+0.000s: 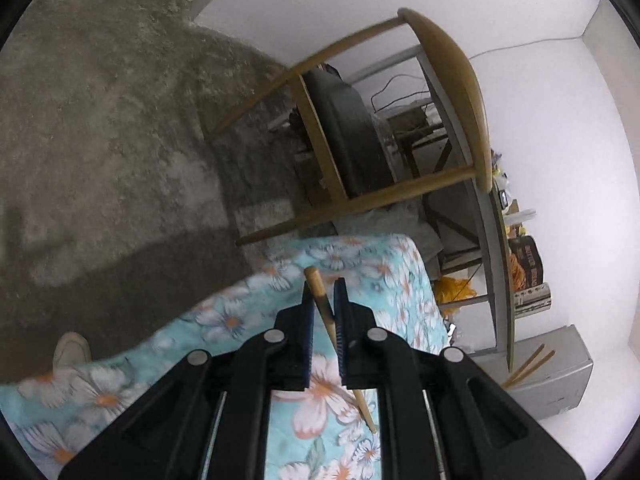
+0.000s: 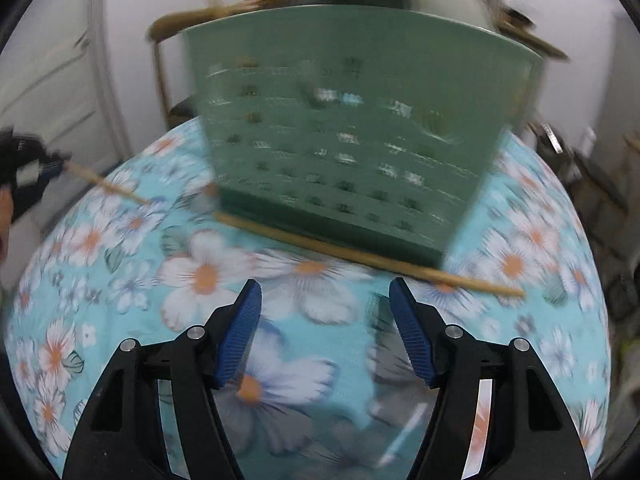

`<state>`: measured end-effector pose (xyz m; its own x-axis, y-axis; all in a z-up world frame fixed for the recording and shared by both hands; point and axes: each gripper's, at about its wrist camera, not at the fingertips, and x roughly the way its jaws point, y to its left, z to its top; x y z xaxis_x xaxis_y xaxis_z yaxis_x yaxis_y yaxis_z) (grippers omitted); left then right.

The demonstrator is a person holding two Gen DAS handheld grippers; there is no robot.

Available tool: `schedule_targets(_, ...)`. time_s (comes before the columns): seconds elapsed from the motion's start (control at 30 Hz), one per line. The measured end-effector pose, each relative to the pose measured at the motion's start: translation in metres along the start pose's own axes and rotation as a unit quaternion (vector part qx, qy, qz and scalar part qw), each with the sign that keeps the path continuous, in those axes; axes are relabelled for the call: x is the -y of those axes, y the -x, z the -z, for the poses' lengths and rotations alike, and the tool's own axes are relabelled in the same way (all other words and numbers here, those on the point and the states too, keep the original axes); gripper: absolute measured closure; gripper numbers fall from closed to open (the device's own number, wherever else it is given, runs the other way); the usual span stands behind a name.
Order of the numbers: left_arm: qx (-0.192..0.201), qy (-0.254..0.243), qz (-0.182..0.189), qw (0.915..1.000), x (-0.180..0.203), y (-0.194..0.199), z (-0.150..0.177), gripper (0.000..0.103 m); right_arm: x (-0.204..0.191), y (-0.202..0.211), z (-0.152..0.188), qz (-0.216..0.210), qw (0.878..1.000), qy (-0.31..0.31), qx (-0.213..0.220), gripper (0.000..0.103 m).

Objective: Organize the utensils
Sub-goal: 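Close the right tool on a chopstick beside the holder while the left tool holds its chopstick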

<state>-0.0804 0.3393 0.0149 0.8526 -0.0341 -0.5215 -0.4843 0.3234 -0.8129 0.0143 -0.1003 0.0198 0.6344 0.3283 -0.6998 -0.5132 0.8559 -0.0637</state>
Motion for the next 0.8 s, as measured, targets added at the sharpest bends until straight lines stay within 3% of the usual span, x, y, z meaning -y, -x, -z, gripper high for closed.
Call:
schedule_targets(0.1,-0.004,-0.004,0.006,1.0000,-0.004,0.003,-0.006,0.094,-0.021,-0.004,-0.011,-0.001,0.998,0.062,0.005,0.042)
schedule_targets(0.17,-0.008,-0.007,0.007,0.9999,-0.005,0.003,-0.008,0.094,-0.035,-0.010,-0.020,0.010,0.994,0.109,0.009,0.051)
schedule_targets(0.23,-0.012,-0.007,0.008,0.9999,-0.005,0.002,-0.008,0.094,-0.045,-0.018,-0.026,0.009,0.990,0.142,0.003,0.072)
schedule_targets(0.27,-0.014,-0.006,0.009,0.9998,-0.005,0.002,-0.008,0.094,-0.050,-0.025,-0.029,0.009,0.987,0.158,-0.010,0.075)
schedule_targets(0.4,-0.021,-0.005,0.014,0.9997,-0.006,-0.001,-0.008,0.094,-0.064,-0.038,-0.038,0.021,0.978,0.205,-0.018,0.076)
schedule_targets(0.7,-0.036,-0.005,0.023,0.9991,-0.004,-0.005,-0.005,0.094,-0.086,-0.062,-0.053,-0.025,0.955,0.288,-0.065,0.079)
schedule_targets(0.8,-0.039,-0.006,0.024,0.9989,-0.005,-0.005,-0.005,0.094,-0.084,-0.067,-0.057,-0.040,0.956,0.279,-0.086,0.080)
